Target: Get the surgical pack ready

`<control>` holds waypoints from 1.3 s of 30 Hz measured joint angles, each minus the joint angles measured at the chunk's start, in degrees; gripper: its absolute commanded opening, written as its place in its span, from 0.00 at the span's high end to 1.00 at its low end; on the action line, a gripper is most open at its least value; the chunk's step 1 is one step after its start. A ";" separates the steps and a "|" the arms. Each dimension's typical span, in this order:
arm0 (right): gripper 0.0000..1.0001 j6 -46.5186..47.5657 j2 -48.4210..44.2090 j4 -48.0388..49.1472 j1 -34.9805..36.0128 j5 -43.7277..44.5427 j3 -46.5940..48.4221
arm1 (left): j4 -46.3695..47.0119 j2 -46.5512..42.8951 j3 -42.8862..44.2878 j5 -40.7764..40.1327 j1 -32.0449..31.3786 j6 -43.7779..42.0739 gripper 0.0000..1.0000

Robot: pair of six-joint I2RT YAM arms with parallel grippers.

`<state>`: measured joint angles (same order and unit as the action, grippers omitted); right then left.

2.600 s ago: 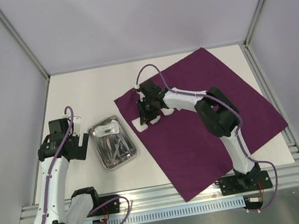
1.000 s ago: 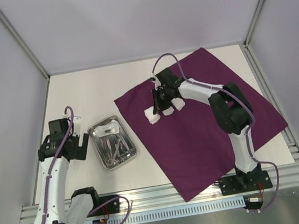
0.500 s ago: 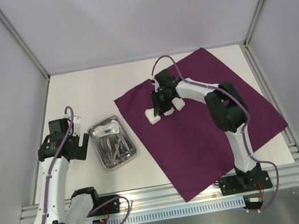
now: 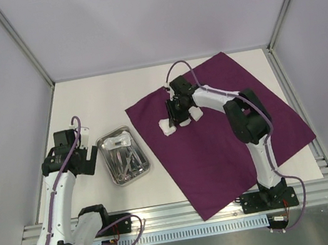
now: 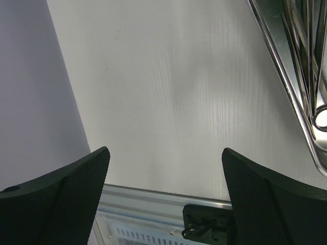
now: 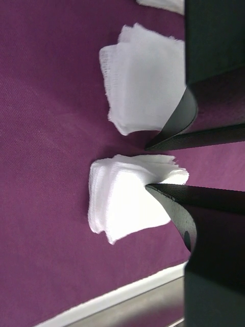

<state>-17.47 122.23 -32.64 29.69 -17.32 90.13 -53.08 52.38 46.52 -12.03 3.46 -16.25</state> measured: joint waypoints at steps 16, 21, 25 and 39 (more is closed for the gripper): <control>0.99 -1.75 1.99 2.93 0.61 -5.55 0.50 | -0.02 0.00 0.00 0.00 0.00 -0.02 0.00; 1.00 -1.64 -1.95 2.47 0.63 -6.29 -1.05 | -0.02 0.00 0.00 0.00 0.00 -0.11 0.00; 0.99 -1.09 -7.41 2.34 0.02 -7.58 -1.55 | -0.02 0.00 0.00 0.00 0.00 -0.13 0.00; 1.00 1.20 -8.48 1.68 -8.98 -10.97 -3.93 | -0.07 0.00 0.00 0.00 0.00 -0.13 0.00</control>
<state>-16.27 113.75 -30.96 20.71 -28.29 86.19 -53.15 52.38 46.52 -12.03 3.46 -16.38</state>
